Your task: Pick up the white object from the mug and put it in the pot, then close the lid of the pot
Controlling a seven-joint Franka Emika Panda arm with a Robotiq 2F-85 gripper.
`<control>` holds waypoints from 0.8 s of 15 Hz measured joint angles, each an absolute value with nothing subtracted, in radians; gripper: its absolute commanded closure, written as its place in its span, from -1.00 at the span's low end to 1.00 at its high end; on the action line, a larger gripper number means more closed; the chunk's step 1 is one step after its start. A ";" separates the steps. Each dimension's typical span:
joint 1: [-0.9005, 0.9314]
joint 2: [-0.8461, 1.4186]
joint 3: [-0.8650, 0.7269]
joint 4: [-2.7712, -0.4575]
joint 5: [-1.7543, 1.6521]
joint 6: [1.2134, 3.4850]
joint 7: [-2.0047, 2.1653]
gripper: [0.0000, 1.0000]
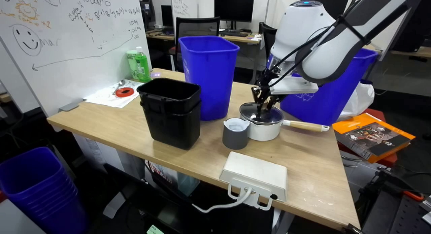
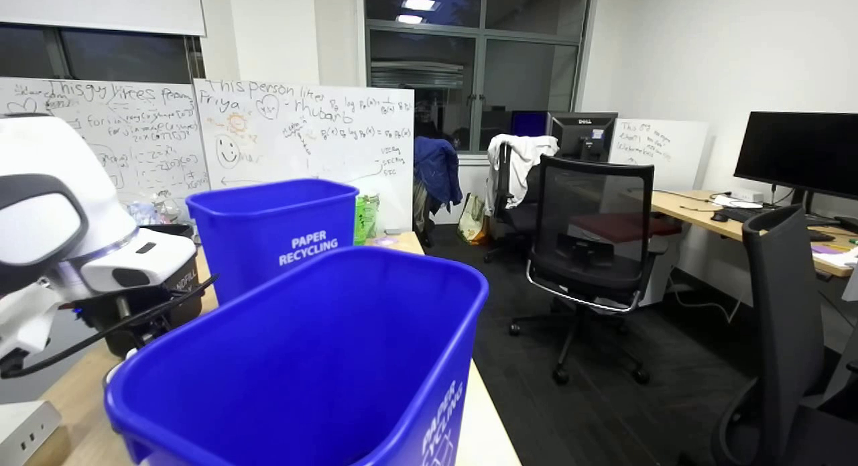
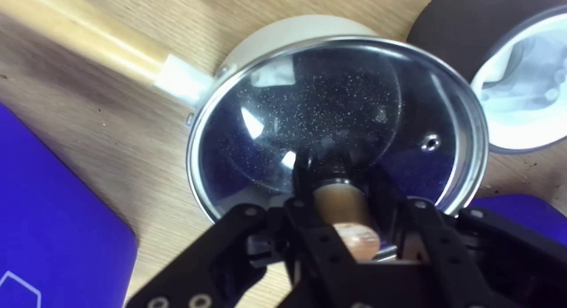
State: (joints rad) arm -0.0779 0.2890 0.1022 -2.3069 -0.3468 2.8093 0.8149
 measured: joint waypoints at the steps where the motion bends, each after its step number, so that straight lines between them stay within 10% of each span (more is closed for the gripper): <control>1: -0.043 0.289 0.068 -2.305 -0.341 2.806 0.798 0.74; 4: 0.050 0.293 -0.031 -2.304 -0.354 2.795 0.780 0.74; 5: 0.075 0.293 -0.058 -2.304 -0.360 2.792 0.780 -0.25; 12: 0.170 0.295 -0.156 -2.295 -0.375 2.786 0.793 -0.99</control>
State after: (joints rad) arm 0.1705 0.2946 -0.1558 -2.2949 -0.3750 2.7857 0.7932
